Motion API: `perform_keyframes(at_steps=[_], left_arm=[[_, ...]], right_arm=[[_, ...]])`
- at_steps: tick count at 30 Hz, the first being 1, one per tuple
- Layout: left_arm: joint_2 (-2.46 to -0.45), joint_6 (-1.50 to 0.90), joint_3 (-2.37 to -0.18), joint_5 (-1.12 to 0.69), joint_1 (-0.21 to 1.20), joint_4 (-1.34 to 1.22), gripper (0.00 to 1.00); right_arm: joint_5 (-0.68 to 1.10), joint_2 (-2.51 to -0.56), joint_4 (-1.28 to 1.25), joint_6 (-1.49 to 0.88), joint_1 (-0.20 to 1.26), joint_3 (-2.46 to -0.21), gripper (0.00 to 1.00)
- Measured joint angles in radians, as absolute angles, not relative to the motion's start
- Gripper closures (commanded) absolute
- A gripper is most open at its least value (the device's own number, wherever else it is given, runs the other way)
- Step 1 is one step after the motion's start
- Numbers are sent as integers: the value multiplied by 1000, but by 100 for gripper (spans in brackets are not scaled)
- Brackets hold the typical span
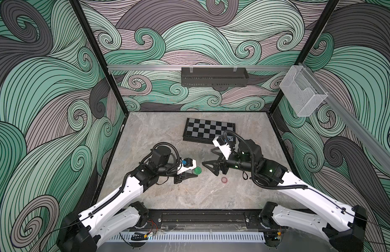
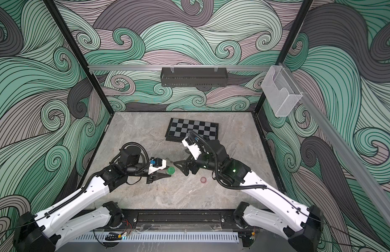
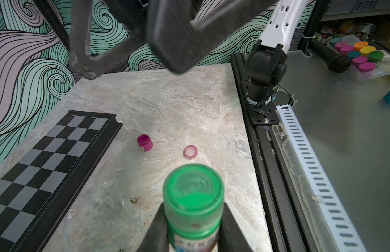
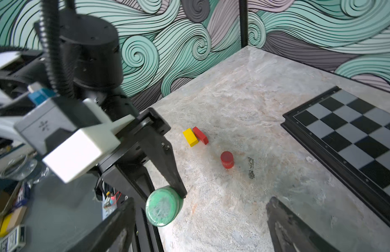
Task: Close the paint jar lid
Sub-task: Screw the lid onto the paint jar.
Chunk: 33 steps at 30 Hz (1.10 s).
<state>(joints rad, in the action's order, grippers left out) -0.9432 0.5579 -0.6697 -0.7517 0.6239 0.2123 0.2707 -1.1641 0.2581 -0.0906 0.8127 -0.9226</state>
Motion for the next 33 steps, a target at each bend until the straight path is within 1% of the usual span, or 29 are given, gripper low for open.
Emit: perform_keyframes(at_steps=[4,9,14,19,25,33], left_arm=[[-956,559,-681,-792,624,221,88],[-975,562,-685,-815,624,235,87],[-976,566,-685,-820,624,235,88],[-975,567,-685,-820,624,235,88],[-962,569,-685,-819,624,233,87],[-961,569,-685,-819,624,233,88]], right_arm=[[360,-1172,270,67,812,-923,7],[439,-1182,273,175,812,-923,11],[506,-1214,273,216,812,-923,13],[537,-1244,273,238,813,-923,14],[553,-1277,281,278,814,-938,11],[590,-1279,283,325,821,-951,10]])
